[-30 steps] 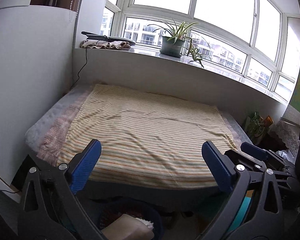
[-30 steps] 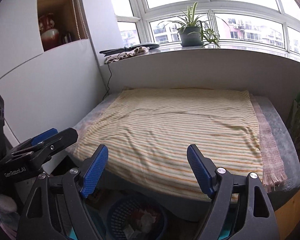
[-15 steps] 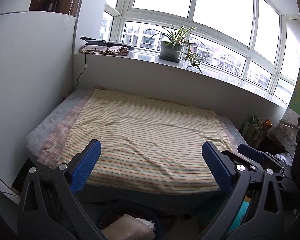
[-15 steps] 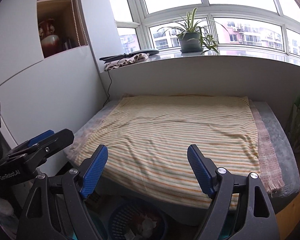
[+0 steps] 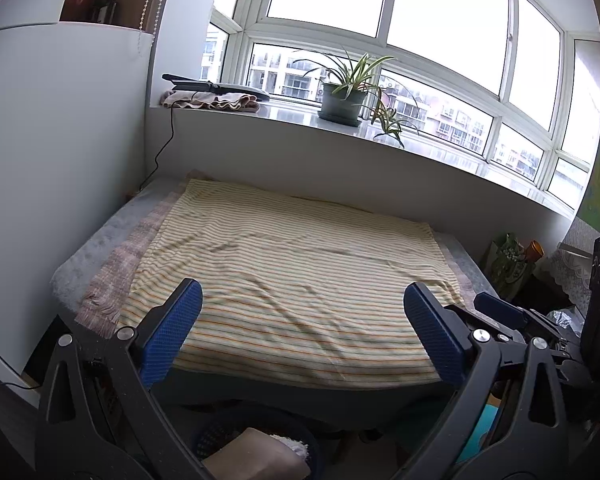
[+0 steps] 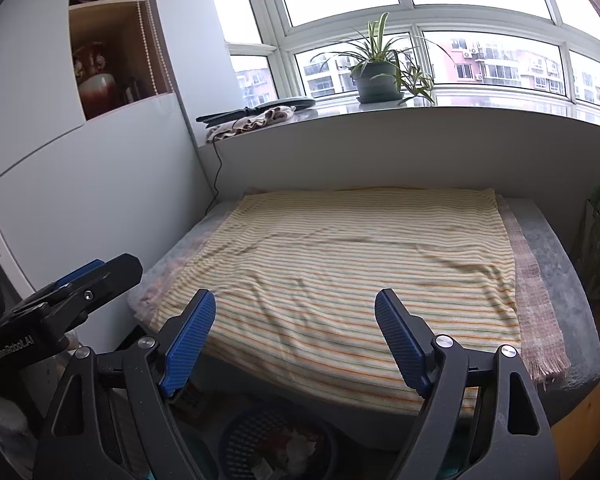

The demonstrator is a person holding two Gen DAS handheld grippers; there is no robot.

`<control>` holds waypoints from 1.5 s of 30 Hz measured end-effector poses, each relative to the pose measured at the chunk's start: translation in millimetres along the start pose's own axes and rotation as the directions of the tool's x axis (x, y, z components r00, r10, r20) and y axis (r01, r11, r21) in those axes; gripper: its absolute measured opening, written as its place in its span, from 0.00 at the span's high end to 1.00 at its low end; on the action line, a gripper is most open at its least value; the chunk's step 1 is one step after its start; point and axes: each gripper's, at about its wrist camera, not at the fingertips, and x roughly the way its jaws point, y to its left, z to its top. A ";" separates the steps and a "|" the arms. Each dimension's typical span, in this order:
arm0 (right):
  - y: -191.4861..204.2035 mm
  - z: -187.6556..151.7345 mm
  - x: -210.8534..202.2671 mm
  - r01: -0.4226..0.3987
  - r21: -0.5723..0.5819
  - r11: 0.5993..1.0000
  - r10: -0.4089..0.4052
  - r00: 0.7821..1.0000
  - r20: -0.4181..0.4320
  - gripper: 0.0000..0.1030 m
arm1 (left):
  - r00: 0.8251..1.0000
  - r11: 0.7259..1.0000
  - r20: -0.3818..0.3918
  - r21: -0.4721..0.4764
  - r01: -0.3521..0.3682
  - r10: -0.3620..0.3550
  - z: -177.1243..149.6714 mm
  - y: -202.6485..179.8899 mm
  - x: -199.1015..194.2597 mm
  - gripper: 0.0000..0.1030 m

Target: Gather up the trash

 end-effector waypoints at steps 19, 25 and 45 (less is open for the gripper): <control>-1.6 -0.4 2.7 0.003 0.011 1.000 -0.003 1.000 -0.014 0.20 | 1.000 1.000 0.004 -0.001 -0.003 0.003 0.7 -1.3 -0.1 0.01; -2.1 -0.9 3.6 0.003 0.015 1.000 -0.003 1.000 -0.017 0.20 | 1.000 1.000 0.004 0.000 -0.001 0.001 0.8 -0.8 -0.3 0.01; -2.8 -5.6 6.1 0.016 0.030 0.999 -0.015 0.999 -0.031 0.20 | 1.000 1.000 0.002 -0.002 -0.001 0.001 0.4 -2.3 -0.5 0.01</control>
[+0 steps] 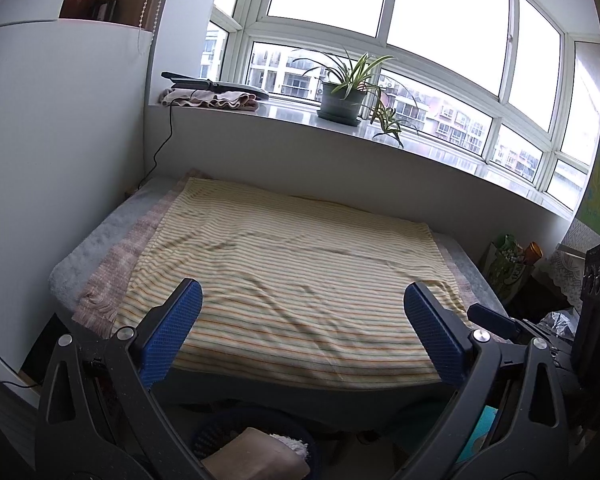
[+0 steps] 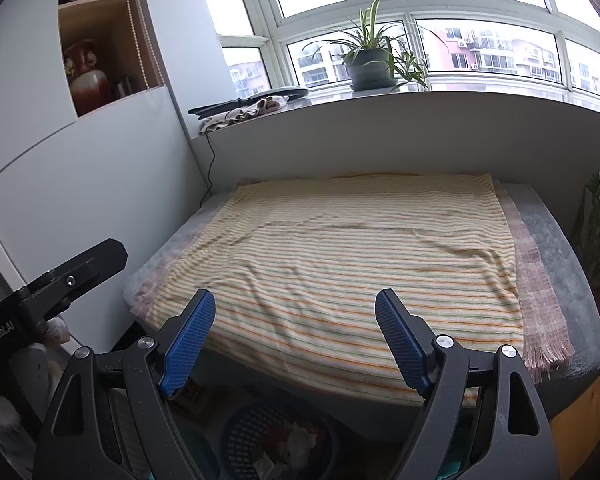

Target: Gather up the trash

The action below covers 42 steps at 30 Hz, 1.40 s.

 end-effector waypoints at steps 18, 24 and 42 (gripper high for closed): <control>-0.3 -4.4 0.0 0.006 0.012 1.000 -0.006 1.000 -0.006 0.20 | 1.000 1.000 -0.007 -0.008 0.003 -0.003 -0.3 -2.3 0.2 0.01; -0.6 -4.4 0.7 0.008 0.014 1.000 -0.008 1.000 -0.010 0.20 | 1.000 1.000 -0.010 -0.008 0.001 -0.002 -1.0 -4.0 0.2 0.01; -0.8 -6.2 0.6 0.009 0.015 1.000 -0.008 1.000 -0.013 0.20 | 1.000 1.000 -0.014 0.002 -0.003 0.003 -7.3 -6.7 0.9 0.01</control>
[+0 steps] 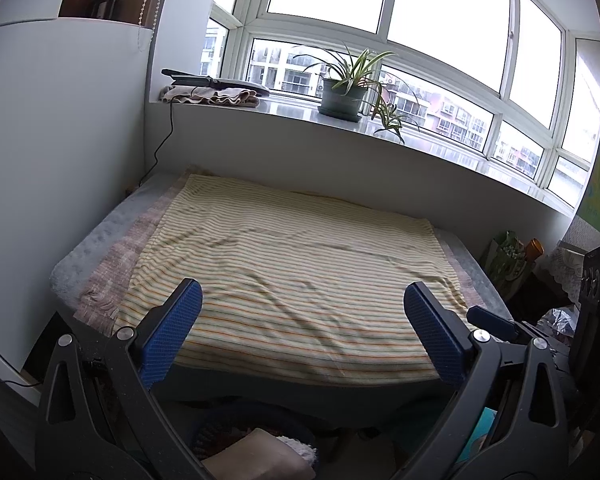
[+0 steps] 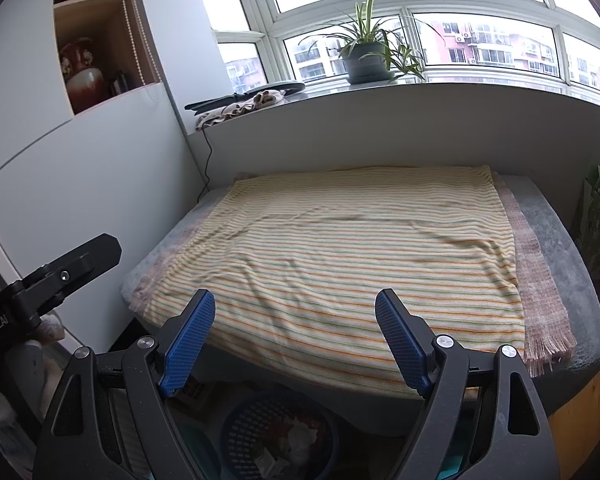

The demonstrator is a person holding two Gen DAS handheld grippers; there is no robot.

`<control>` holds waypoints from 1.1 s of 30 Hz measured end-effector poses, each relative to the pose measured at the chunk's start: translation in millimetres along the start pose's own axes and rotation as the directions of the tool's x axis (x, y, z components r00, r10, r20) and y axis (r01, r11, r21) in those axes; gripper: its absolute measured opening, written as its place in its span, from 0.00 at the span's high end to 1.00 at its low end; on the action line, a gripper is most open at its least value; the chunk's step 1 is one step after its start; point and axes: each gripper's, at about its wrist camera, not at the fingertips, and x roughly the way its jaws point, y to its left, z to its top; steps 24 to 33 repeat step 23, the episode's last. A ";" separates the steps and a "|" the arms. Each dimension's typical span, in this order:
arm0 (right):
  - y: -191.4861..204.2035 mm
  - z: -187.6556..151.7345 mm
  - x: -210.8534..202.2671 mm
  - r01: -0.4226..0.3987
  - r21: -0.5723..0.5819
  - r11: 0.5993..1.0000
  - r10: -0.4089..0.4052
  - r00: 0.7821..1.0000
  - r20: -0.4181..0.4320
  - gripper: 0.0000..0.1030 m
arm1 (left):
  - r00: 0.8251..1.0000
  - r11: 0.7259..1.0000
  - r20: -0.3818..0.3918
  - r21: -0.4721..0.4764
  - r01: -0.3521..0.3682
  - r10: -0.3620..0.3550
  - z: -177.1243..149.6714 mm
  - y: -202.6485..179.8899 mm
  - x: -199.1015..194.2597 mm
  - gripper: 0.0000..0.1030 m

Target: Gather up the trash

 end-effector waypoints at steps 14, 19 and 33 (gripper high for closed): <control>0.0 -3.5 3.8 0.000 -0.002 1.000 0.000 1.000 -0.016 0.20 | 1.000 1.000 -0.005 -0.013 -0.003 0.003 -0.1 7.1 0.2 0.01; 0.5 -4.3 5.8 0.000 -0.005 1.000 0.000 1.000 -0.025 0.20 | 1.000 1.000 -0.005 -0.011 -0.010 0.010 0.2 9.4 2.8 0.01; 1.0 -4.3 8.2 0.001 -0.004 1.000 -0.001 1.000 -0.030 0.20 | 1.000 1.000 -0.005 -0.016 -0.019 0.019 0.3 12.2 5.7 0.01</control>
